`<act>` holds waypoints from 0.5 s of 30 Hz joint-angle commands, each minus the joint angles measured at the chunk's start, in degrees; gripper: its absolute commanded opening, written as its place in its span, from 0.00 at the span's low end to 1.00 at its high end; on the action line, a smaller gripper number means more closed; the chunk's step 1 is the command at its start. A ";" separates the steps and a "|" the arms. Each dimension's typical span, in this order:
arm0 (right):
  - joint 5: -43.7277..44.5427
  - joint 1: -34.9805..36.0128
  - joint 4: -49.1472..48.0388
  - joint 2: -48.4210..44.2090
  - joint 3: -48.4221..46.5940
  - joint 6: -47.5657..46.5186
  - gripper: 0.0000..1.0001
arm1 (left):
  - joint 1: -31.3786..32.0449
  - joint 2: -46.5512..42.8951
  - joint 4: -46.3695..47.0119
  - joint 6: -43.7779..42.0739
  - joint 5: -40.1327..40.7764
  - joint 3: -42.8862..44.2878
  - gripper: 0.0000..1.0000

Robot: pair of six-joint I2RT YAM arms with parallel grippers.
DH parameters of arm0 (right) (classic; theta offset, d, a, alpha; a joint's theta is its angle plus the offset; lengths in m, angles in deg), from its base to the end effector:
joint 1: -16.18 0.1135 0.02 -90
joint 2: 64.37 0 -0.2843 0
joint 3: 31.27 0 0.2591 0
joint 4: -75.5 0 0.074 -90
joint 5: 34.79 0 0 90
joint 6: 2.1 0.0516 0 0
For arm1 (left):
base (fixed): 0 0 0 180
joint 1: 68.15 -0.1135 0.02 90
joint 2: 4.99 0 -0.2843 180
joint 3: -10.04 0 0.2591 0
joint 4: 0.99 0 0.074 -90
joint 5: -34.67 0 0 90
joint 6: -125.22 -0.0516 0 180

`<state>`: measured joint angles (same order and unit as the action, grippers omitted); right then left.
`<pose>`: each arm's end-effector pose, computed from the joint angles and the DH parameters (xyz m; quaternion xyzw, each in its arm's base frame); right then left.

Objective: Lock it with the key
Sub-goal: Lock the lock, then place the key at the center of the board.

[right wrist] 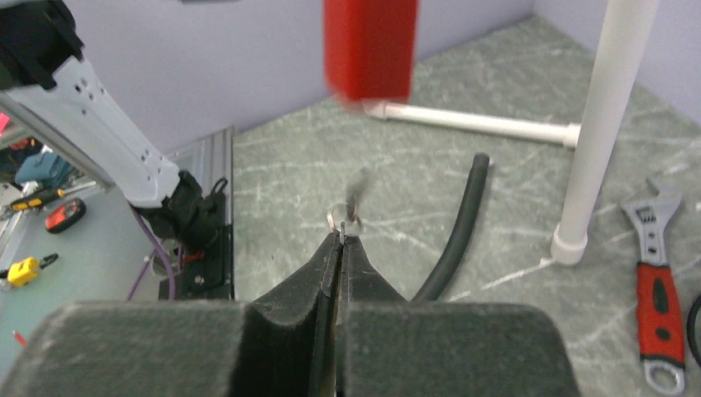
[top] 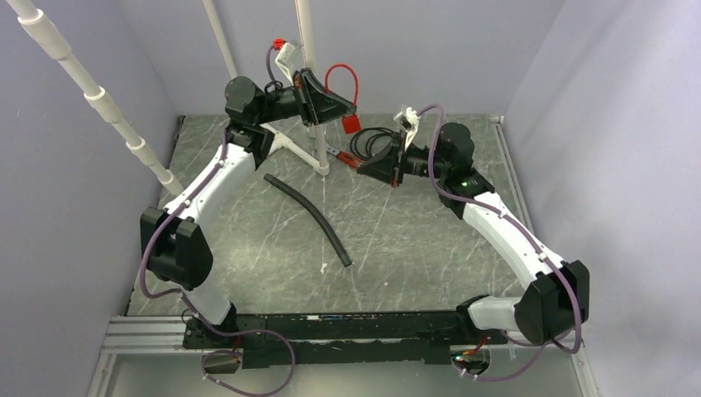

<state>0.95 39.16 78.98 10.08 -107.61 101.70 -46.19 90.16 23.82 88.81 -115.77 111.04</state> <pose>0.2661 0.1584 0.3930 -0.3680 0.6105 0.5060 0.4857 0.3438 -0.1870 0.4738 0.3042 0.5307 -0.6568 0.4408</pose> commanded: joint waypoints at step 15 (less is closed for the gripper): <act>7.66 -28.56 52.66 -7.67 2.04 -40.28 0.00 | 0.67 -5.23 -24.93 -29.26 3.03 -5.43 0.00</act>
<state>5.89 18.23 113.86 4.07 -103.15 77.35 -47.55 89.26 8.35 71.58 -113.63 107.19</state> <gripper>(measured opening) 0.007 0.050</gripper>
